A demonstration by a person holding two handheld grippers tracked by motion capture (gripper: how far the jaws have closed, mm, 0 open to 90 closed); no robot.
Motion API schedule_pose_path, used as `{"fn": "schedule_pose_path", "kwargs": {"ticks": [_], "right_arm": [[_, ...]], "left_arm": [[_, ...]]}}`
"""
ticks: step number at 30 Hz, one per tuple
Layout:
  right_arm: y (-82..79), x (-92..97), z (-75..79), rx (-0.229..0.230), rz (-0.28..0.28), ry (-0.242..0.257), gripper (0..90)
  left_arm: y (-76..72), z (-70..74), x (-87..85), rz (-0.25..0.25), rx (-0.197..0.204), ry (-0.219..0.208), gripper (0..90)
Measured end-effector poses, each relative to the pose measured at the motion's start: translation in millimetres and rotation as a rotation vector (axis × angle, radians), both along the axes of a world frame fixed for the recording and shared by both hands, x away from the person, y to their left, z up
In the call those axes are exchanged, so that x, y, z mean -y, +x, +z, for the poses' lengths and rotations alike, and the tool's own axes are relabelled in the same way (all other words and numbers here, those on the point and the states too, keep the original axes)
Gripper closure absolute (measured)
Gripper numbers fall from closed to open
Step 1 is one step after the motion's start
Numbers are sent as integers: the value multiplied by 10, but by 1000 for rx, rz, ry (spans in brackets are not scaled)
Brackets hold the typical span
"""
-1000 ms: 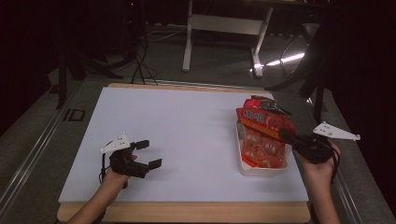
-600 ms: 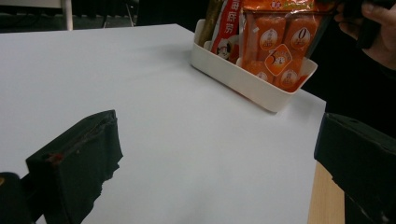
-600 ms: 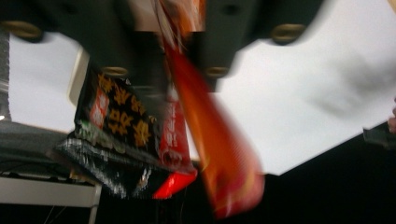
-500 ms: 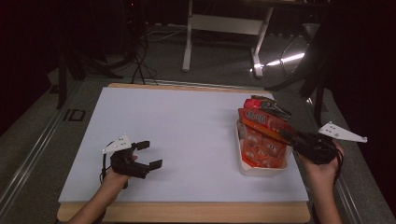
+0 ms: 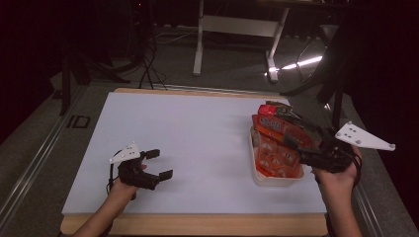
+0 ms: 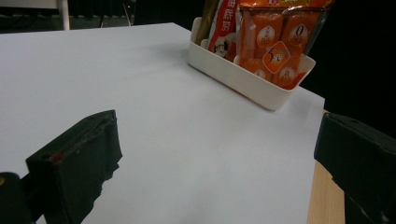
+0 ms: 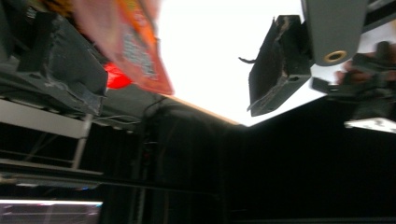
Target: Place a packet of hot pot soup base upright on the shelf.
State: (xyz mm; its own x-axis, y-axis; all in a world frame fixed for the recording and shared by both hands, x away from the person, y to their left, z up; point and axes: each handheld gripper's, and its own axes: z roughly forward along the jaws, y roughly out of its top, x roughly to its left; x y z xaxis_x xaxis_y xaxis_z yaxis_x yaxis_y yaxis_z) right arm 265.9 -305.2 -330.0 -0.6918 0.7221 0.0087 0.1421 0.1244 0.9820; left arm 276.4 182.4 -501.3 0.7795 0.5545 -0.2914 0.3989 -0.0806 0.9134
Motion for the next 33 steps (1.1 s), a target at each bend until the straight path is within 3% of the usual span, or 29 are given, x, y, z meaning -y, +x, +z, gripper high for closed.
{"fn": "schedule_pose_path", "kwargs": {"ticks": [10, 28, 33], "right_arm": [[-26, -243, -231, -61, 96, 15, 139], [-57, -594, -947, -188, 199, -65, 140], [-63, -649, -1072, -212, 229, -85, 140]], "left_arm": [[-8, -10, 10, -4, -3, 4, 9], [-21, -18, 22, -10, 4, 15, 9], [-21, -20, 19, -10, 5, 17, 9]]}}
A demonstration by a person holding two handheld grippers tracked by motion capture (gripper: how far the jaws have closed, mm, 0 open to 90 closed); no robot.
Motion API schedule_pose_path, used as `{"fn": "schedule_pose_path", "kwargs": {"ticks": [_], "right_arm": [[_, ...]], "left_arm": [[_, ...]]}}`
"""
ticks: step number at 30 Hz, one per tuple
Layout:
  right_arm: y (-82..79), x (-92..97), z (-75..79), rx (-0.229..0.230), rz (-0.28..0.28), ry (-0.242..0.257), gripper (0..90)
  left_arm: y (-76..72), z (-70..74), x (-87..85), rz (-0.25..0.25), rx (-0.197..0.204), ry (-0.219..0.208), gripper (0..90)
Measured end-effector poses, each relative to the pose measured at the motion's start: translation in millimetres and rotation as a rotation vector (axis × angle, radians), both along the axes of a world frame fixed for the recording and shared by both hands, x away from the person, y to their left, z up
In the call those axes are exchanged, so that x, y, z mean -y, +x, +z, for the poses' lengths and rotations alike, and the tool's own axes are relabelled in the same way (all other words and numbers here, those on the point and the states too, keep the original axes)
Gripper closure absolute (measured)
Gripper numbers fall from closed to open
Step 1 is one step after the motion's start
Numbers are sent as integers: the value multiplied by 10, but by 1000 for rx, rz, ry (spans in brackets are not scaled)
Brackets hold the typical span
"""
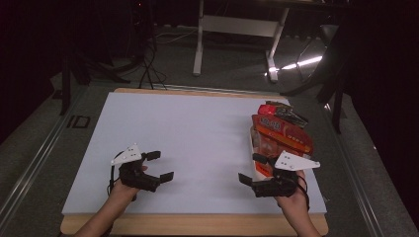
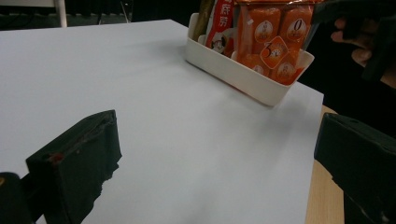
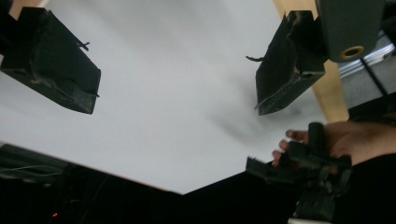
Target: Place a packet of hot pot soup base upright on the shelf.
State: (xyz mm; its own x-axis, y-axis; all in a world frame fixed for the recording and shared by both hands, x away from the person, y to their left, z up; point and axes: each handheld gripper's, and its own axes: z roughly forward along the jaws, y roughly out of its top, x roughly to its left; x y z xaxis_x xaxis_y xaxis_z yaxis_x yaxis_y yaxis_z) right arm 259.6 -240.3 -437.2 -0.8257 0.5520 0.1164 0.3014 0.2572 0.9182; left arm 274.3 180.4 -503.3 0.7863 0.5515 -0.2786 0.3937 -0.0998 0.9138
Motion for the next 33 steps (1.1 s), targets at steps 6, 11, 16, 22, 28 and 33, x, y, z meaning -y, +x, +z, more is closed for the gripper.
{"fn": "schedule_pose_path", "kwargs": {"ticks": [6, 11, 16, 22, 28, 33], "right_arm": [[1, -68, -127, -31, 30, -49, 146], [-24, -96, -222, -66, 53, -59, 146], [-22, -97, -310, -92, 68, -69, 151], [-13, -101, -390, -93, 60, -120, 148], [-10, -116, -456, -95, 49, -179, 145], [1, -118, -474, -80, 41, -212, 144]], "left_arm": [[-4, -12, 1, 1, -1, 2, 9], [-7, -15, 3, -1, -1, 6, 9], [-10, -29, 8, 0, -3, 9, 9], [-11, -39, 8, 1, -2, 13, 9], [-11, -96, 17, -7, -14, 29, 9], [-13, -100, 25, -10, -11, 33, 9]]}}
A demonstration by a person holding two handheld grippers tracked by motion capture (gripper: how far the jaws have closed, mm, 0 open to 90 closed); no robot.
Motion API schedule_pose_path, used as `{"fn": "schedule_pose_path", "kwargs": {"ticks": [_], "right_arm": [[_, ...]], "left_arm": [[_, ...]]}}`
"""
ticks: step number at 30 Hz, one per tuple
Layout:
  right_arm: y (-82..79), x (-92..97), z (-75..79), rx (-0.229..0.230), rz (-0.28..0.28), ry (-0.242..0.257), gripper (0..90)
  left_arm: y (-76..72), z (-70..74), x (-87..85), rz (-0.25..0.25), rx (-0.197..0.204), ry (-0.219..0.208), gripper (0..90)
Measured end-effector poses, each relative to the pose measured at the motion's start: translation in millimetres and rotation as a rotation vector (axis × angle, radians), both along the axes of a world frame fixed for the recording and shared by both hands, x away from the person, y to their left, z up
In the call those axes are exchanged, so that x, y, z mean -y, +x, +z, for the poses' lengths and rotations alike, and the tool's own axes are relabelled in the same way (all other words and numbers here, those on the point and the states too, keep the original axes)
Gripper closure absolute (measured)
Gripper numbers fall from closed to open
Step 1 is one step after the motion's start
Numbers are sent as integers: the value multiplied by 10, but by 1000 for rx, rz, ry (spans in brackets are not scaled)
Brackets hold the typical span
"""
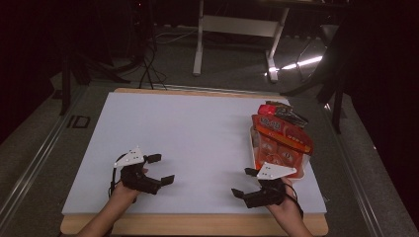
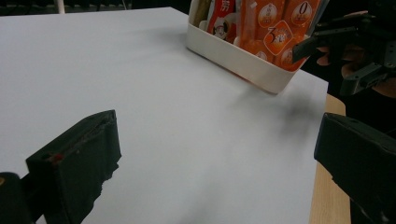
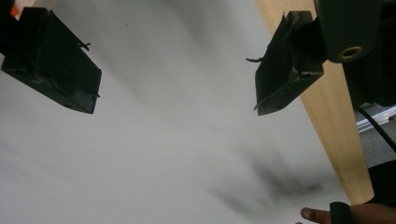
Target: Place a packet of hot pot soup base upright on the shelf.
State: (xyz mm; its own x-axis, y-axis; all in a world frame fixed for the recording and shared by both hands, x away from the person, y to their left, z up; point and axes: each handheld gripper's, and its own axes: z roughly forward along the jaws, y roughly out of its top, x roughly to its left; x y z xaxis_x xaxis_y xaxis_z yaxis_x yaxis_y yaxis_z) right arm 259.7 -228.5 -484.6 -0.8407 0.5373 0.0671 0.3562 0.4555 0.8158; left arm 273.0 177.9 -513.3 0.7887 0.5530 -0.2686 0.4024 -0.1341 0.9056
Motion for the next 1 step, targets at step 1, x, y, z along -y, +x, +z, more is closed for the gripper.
{"fn": "schedule_pose_path", "kwargs": {"ticks": [1], "right_arm": [[1, 3, 0, 2, -4, 1, 144]], "left_arm": [[1, -3, 0, 1, -1, 1, 9]]}}
